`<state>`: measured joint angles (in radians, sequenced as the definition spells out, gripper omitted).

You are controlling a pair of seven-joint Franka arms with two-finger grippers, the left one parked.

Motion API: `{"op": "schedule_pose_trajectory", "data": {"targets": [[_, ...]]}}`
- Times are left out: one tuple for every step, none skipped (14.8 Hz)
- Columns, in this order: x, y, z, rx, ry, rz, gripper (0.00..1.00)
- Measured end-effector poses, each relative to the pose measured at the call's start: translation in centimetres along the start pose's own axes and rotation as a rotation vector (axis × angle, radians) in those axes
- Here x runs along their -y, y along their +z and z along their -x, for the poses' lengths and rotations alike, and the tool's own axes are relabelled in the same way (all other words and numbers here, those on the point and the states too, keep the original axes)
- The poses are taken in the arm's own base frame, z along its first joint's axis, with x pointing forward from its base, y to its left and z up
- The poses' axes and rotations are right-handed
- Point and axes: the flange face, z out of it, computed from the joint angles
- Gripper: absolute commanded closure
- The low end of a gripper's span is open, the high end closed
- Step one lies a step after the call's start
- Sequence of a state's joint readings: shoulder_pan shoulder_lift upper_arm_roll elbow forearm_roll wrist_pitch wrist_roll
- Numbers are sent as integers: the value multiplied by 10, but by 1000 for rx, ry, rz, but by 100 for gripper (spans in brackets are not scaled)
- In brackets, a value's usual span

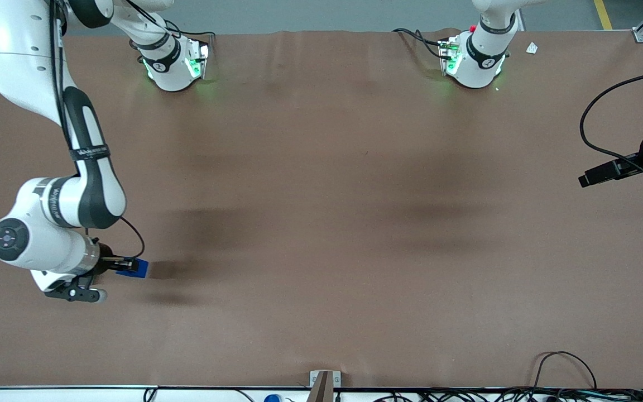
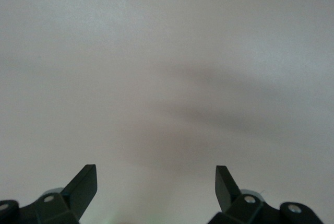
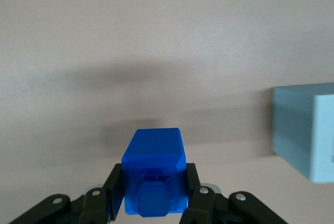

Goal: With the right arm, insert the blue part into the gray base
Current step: 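Carry the blue part over the gray base's square opening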

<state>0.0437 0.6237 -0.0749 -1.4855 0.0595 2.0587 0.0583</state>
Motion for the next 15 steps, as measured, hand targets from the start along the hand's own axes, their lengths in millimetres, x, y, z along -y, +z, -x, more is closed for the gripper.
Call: {"op": "schedule_pose_trajectory", "data": {"targets": [[-10, -11, 2, 11, -5, -2, 100], [-19, -23, 5, 21, -10, -5, 100], [-28, -36, 9, 30, -15, -7, 100], [-36, -49, 13, 37, -19, -10, 100], [-42, -60, 16, 40, -19, -13, 100], [-49, -69, 18, 39, -19, -15, 100], [-56, -74, 19, 36, -21, -16, 100], [-66, -76, 20, 34, -19, -18, 99], [-78, -75, 20, 36, -8, -22, 99], [-91, -73, 21, 39, 8, -31, 99], [-104, -72, 22, 39, 23, -38, 99], [-113, -71, 22, 38, 32, -41, 99], [-119, -71, 23, 38, 38, -43, 99], [-122, -71, 23, 39, 41, -43, 99], [-121, -69, 23, 41, 40, -43, 99]]}}
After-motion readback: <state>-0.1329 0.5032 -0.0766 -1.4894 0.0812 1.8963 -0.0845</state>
